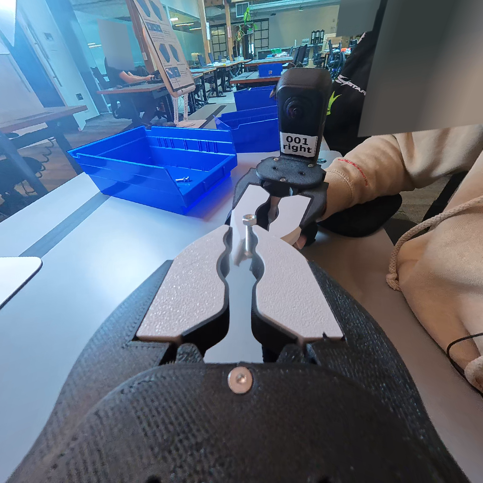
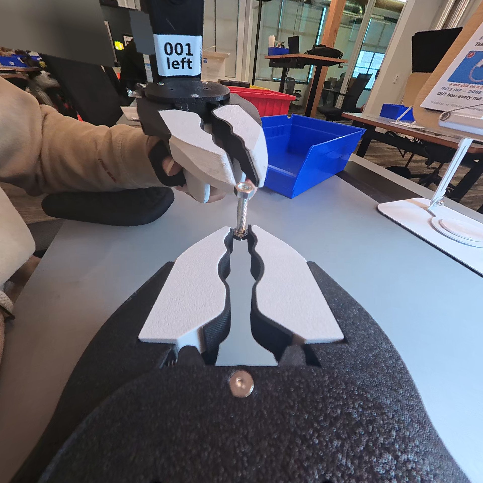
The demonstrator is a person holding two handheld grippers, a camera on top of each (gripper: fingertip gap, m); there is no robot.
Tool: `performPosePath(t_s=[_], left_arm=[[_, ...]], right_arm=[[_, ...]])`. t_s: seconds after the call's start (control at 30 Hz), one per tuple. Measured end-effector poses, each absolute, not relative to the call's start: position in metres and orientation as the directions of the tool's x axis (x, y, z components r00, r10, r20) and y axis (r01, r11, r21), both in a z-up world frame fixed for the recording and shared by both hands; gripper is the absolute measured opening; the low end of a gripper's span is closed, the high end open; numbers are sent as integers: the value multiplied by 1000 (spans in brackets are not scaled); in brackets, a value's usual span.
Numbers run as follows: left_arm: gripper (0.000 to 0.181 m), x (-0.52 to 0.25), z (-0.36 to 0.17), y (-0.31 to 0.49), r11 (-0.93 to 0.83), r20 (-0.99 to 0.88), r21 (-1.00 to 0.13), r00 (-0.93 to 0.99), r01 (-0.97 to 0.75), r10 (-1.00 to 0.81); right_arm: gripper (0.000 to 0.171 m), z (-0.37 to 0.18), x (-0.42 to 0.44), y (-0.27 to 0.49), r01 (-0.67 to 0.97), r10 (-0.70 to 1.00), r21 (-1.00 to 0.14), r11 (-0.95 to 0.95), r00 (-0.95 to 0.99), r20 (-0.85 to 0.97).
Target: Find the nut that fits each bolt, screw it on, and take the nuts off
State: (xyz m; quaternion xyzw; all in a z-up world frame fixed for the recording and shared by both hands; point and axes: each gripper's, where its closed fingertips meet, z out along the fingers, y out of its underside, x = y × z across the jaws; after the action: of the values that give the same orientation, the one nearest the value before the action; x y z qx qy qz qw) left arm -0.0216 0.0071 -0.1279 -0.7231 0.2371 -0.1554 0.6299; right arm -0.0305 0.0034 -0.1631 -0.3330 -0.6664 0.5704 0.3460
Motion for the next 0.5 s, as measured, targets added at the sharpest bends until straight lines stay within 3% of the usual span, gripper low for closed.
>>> performPosePath(t_s=[0.23,0.5], left_arm=[[18,-15,-127,8,-92,-51,-988,830,-122,-556],[11,-26,-127,7,-92,-46,-989,840,-113,-540]], right_arm=[[10,-167,-32,3,63,839,-988,140,-538,85],[10,-164,-31,4,50,840,-989,136,-536,89]])
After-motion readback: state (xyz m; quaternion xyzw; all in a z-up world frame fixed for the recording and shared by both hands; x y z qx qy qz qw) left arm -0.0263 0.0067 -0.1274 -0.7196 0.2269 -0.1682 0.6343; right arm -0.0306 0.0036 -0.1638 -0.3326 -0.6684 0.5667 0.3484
